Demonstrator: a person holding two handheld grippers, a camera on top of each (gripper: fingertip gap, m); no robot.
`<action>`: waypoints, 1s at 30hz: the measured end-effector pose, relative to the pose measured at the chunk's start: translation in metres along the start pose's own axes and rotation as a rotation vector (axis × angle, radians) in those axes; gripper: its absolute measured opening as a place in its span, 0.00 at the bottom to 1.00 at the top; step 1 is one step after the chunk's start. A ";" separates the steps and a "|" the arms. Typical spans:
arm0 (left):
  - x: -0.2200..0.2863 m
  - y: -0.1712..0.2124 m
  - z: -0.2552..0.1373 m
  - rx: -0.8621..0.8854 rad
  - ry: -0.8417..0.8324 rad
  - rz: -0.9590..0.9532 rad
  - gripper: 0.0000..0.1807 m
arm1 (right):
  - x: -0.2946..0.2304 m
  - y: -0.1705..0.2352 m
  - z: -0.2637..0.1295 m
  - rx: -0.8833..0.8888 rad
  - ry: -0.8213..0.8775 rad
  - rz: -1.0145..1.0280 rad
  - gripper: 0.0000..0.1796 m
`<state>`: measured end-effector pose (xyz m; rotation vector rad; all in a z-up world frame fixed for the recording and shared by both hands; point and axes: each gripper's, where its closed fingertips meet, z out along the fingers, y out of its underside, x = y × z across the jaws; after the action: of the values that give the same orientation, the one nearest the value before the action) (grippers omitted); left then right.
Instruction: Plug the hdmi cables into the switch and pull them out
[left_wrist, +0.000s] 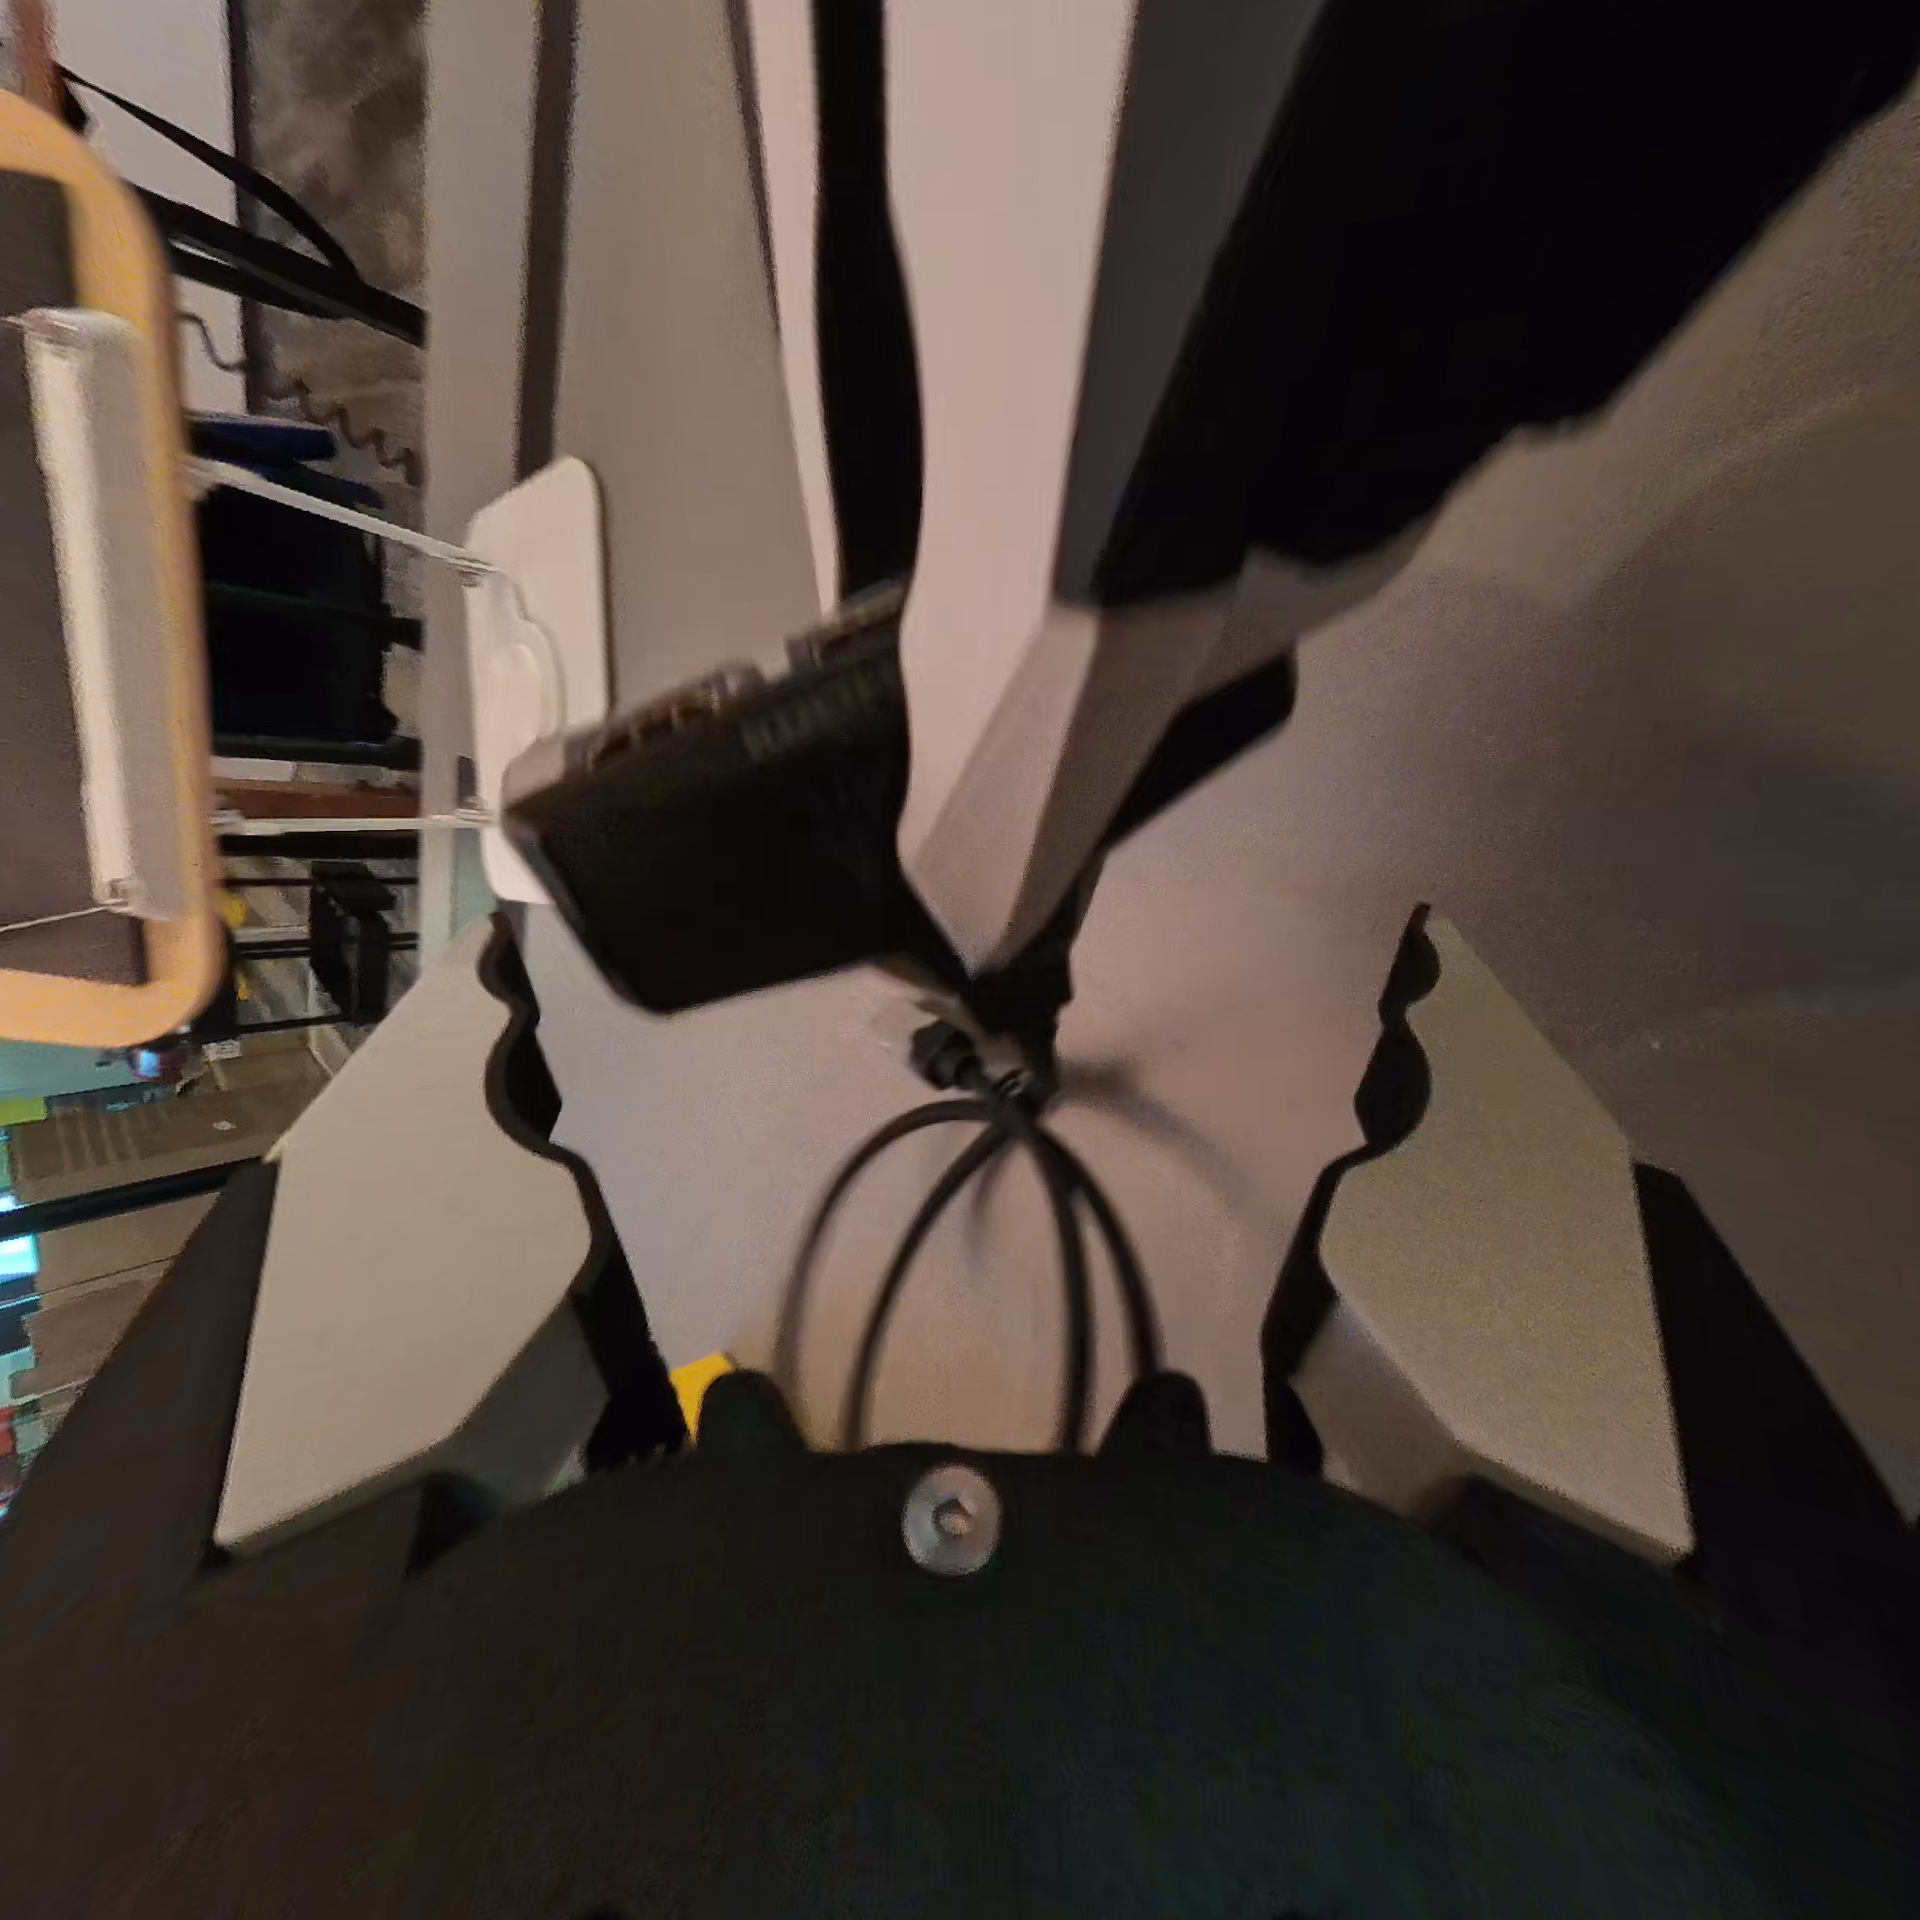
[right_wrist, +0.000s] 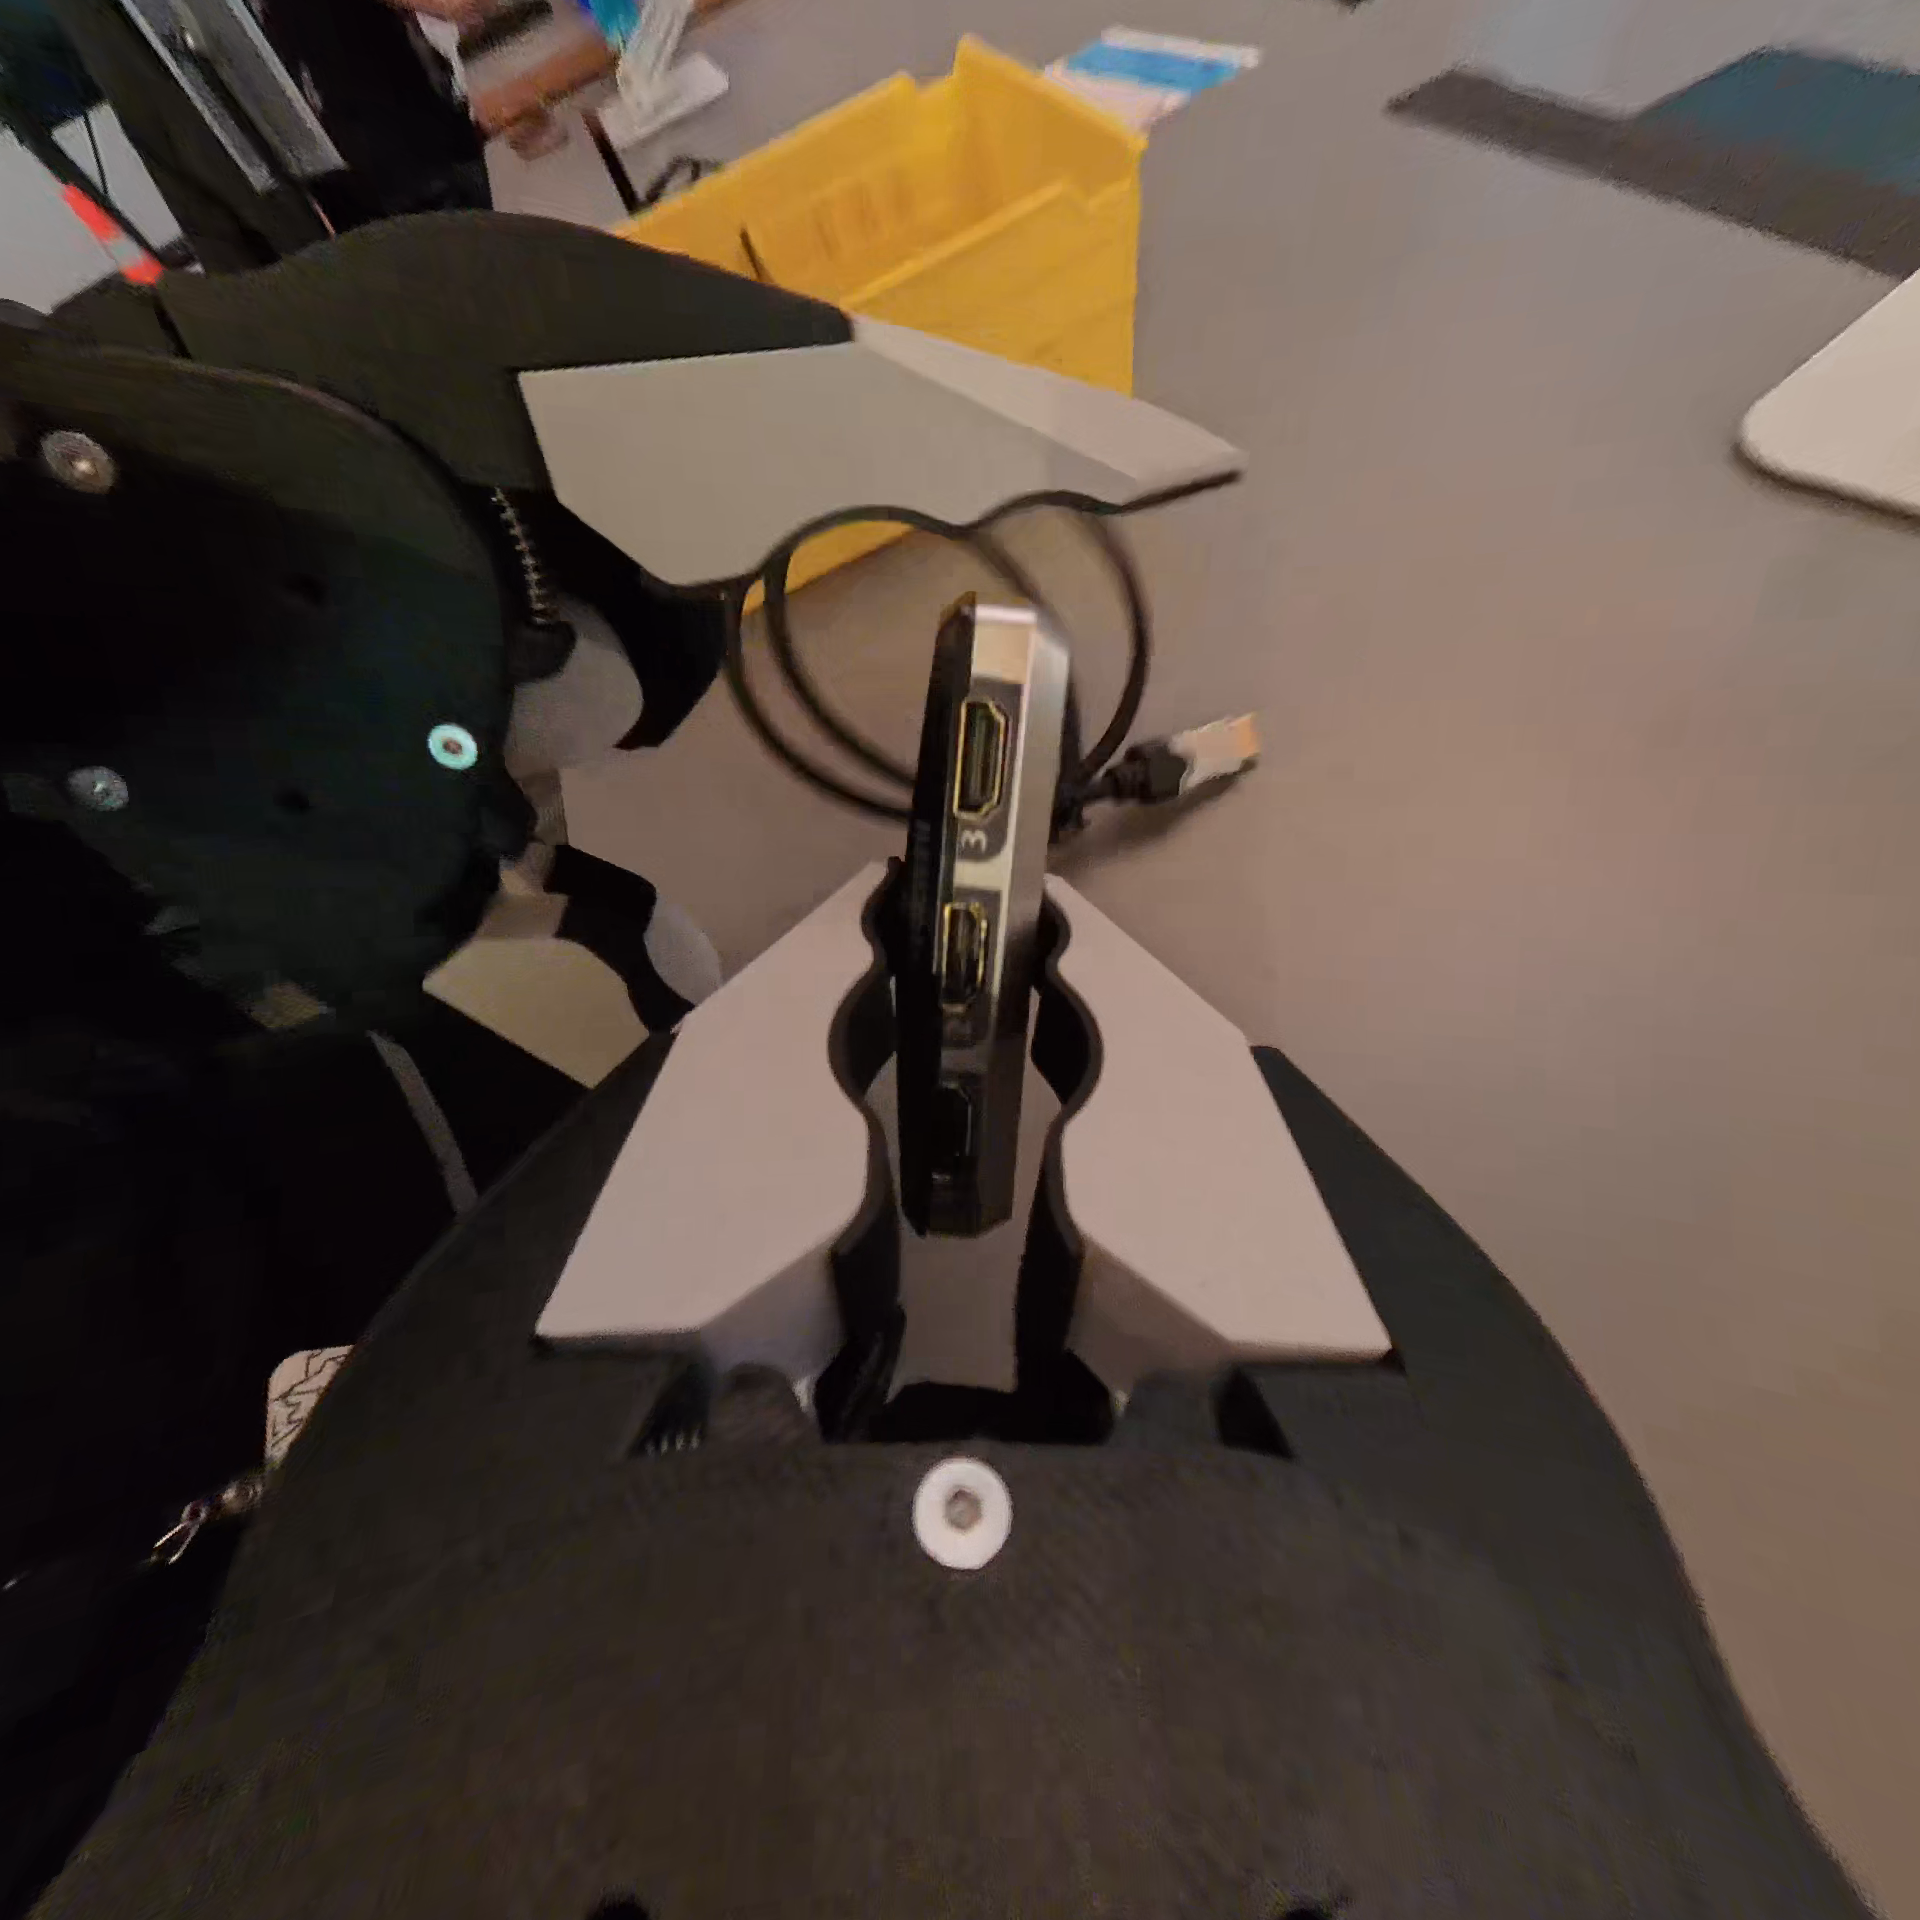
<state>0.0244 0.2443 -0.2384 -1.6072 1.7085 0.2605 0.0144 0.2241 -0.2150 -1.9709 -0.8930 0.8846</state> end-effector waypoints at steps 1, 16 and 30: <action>-0.007 -0.004 -0.008 0.021 -0.021 -0.006 0.84 | 0.002 -0.007 -0.011 0.016 0.020 -0.015 0.10; -0.017 0.009 -0.055 0.152 -0.105 -0.170 0.66 | 0.056 -0.116 -0.235 0.308 0.396 -0.185 0.10; 0.066 0.077 0.016 0.010 0.192 -0.356 0.63 | 0.114 -0.120 -0.348 0.303 0.612 -0.149 0.10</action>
<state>-0.0345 0.2184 -0.3178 -1.9425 1.5204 -0.0810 0.3234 0.2450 0.0137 -1.7280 -0.5024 0.2723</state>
